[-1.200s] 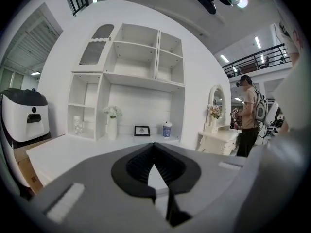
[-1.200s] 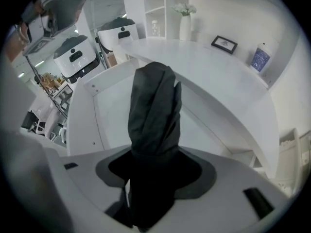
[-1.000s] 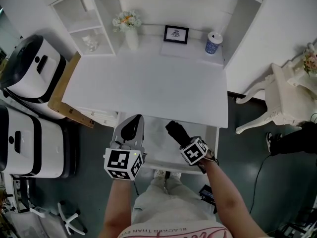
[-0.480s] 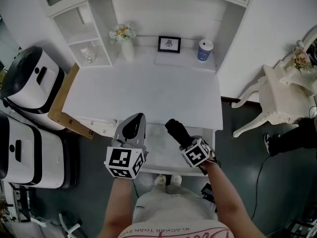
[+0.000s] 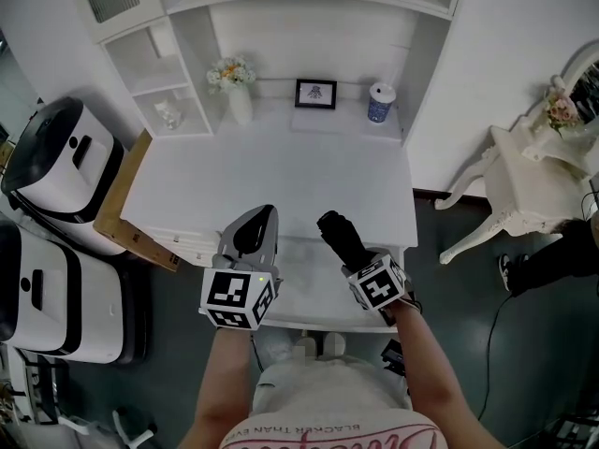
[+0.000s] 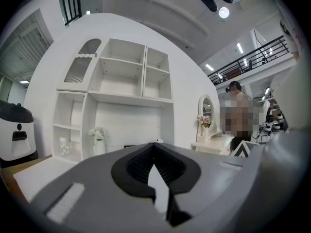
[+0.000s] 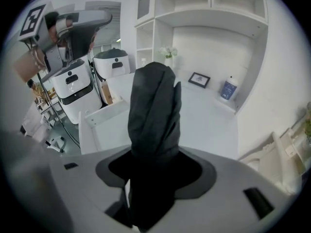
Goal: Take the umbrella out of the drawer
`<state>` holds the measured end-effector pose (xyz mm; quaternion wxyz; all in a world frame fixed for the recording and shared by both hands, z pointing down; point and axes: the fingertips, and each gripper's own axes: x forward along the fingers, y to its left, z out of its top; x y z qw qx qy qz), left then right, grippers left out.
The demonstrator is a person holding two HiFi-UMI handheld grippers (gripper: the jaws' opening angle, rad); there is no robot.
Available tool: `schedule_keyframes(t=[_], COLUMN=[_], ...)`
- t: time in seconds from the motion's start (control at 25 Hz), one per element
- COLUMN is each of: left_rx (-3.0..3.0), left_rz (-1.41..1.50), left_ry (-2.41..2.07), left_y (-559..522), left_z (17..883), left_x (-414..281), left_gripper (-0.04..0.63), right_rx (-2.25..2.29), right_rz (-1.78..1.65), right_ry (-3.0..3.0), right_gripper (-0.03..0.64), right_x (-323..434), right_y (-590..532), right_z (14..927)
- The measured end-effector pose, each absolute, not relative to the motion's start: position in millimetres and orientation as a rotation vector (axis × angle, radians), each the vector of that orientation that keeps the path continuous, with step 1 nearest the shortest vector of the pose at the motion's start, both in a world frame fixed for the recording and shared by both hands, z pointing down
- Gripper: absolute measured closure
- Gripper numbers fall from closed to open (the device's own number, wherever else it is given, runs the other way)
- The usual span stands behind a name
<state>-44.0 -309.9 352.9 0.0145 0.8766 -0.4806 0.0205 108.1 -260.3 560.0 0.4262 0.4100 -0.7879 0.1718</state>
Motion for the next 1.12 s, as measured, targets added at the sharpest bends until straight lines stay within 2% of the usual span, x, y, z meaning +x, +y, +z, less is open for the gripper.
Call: schedule_keyframes(t=[1.12], left_rx=[2.833], left_rz=[-0.077], left_ry=[-1.552], left_y=[-321], left_z=[290], left_x=[-42], left_gripper=[0.586], right_rx=[1.45], right_rz=[0.198], right_ry=[-2.166], right_gripper=[0.377], right_x=[136], right_y=[-294], right_z=[402])
